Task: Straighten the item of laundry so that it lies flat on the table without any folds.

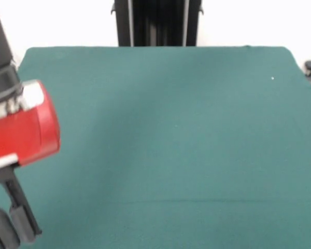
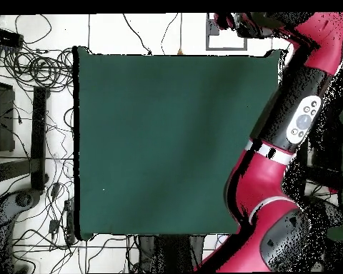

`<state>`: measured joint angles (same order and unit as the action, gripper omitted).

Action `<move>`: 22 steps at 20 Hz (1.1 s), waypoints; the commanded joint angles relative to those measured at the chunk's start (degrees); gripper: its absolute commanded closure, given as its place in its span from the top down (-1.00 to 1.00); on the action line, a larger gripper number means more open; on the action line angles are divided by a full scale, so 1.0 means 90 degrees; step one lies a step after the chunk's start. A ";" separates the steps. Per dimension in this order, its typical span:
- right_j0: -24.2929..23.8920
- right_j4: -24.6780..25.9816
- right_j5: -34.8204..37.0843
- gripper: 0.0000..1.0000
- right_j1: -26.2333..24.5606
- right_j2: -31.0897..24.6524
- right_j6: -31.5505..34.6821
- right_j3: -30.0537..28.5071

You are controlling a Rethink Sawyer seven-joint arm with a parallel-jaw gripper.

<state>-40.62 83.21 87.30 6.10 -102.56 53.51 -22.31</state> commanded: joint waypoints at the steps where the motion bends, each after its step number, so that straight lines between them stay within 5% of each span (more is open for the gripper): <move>1: 0.0375 -0.0838 0.0726 -1.00 0.0673 0.1634 0.3038 -0.1036; 10: 0.0506 -0.2613 0.1185 -1.00 0.1531 0.2859 0.6723 -0.2469; 17: 0.0671 -0.3429 0.1110 -1.00 0.1690 0.3559 0.7514 -0.2755; 22: 0.0622 -0.3779 0.1019 -1.00 0.1607 0.4001 0.7169 -0.2712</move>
<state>-37.40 52.37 91.03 21.11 -79.15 104.87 -39.56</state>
